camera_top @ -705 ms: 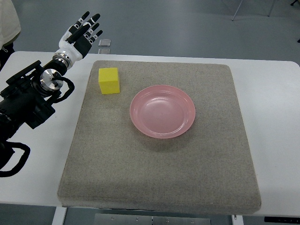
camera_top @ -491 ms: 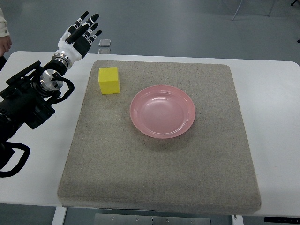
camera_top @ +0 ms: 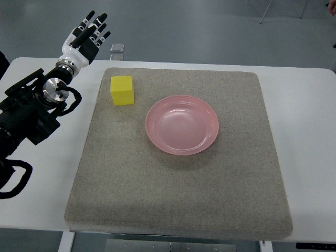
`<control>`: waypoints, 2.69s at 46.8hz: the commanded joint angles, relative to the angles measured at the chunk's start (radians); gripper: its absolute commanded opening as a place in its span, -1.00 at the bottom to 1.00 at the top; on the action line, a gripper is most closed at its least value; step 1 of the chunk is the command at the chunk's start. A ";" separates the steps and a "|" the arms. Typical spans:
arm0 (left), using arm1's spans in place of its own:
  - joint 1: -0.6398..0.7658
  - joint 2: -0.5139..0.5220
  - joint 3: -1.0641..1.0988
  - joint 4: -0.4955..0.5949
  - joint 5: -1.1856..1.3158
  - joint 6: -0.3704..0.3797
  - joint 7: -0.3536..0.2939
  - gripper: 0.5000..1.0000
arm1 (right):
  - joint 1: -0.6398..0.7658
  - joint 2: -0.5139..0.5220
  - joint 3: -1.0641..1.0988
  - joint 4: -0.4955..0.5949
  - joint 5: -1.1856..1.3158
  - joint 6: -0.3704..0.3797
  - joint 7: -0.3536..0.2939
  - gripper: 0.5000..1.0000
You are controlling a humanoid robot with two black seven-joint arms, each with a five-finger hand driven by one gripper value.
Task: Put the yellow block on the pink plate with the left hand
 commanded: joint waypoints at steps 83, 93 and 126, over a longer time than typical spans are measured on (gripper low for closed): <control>-0.032 0.097 0.124 -0.083 0.101 0.038 0.006 0.94 | 0.000 0.000 0.000 0.000 0.000 0.000 0.000 0.69; -0.064 0.143 0.195 -0.139 0.472 0.038 0.008 0.94 | 0.000 0.000 0.000 0.000 0.000 0.000 0.000 0.69; -0.225 0.324 0.432 -0.380 1.233 0.034 0.006 0.83 | 0.000 0.000 0.000 0.000 0.000 0.000 0.000 0.69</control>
